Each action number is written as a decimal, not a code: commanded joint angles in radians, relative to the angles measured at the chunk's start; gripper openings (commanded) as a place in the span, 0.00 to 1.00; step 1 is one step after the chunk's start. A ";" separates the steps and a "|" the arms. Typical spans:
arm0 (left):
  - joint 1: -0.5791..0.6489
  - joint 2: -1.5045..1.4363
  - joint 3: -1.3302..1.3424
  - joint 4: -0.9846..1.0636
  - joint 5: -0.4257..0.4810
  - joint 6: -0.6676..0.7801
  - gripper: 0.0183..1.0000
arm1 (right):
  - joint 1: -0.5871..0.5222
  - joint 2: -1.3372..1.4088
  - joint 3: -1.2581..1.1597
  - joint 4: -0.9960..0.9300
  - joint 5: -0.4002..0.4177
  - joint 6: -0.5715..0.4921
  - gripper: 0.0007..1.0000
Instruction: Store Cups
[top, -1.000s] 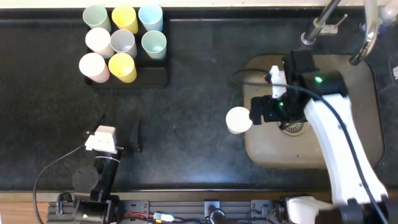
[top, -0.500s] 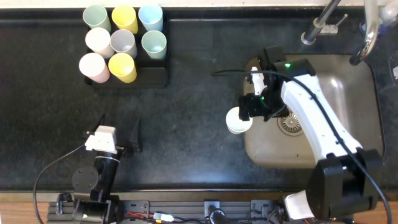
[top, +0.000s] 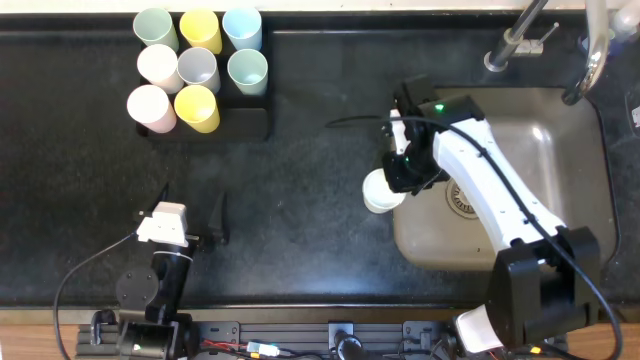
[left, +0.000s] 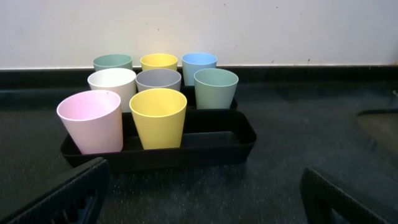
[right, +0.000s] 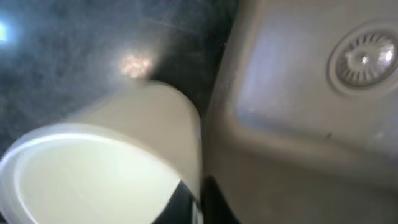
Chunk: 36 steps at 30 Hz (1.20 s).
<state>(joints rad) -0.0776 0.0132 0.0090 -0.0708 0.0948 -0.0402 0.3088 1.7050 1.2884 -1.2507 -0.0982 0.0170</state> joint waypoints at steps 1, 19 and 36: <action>0.003 -0.008 -0.001 -0.003 0.017 0.026 1.00 | 0.030 -0.005 0.020 0.014 -0.011 0.014 0.04; 0.003 -0.008 -0.001 -0.003 0.017 0.026 1.00 | 0.324 0.157 0.820 -0.021 -0.012 0.204 0.04; 0.003 -0.008 -0.001 -0.003 0.017 0.026 1.00 | 0.394 0.502 0.968 0.022 0.051 0.334 0.04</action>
<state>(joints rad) -0.0780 0.0132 0.0090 -0.0704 0.0952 -0.0402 0.6838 2.2024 2.2269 -1.2404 -0.0597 0.3260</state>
